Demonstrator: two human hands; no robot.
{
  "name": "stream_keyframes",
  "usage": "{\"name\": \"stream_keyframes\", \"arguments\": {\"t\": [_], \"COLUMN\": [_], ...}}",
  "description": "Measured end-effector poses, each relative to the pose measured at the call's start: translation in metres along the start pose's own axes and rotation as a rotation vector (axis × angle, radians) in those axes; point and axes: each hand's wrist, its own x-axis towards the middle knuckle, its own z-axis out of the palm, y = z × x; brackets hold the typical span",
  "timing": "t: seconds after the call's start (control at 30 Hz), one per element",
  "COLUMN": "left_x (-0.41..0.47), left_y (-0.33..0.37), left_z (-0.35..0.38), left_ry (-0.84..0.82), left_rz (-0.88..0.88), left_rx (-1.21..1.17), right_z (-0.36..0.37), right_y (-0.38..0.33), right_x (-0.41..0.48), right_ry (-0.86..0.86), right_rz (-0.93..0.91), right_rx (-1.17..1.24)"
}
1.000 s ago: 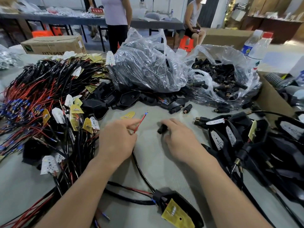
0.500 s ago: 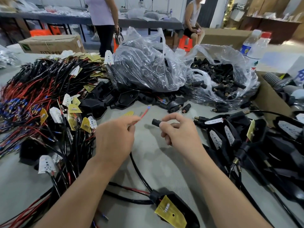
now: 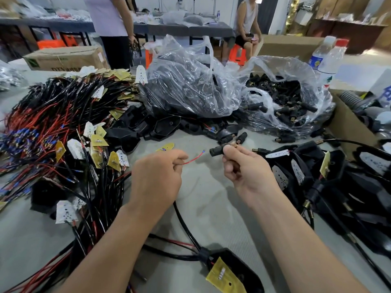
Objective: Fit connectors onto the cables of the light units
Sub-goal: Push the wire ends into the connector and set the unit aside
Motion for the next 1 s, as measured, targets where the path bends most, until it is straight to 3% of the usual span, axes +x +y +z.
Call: {"name": "stream_keyframes", "arguments": {"t": [0.27, 0.5, 0.7, 1.0], "left_x": [0.006, 0.01, 0.01, 0.01], "left_y": [-0.003, -0.009, -0.009, -0.005], "left_z": [0.004, 0.009, 0.005, 0.002], "left_ry": [-0.193, -0.207, -0.209, -0.206], "left_rz": [-0.35, -0.44, -0.44, -0.477], "left_rx": [-0.421, -0.687, -0.696, -0.726], "right_z": [0.001, 0.005, 0.008, 0.009], "right_y": [-0.002, 0.002, 0.001, 0.003], "right_x": [0.003, 0.002, 0.001, 0.001], "right_ry": [0.002, -0.101, -0.119, -0.063], "right_rz": [0.073, 0.13, 0.198, 0.153], "right_rx": [0.17, 0.212, 0.298, 0.283]}}
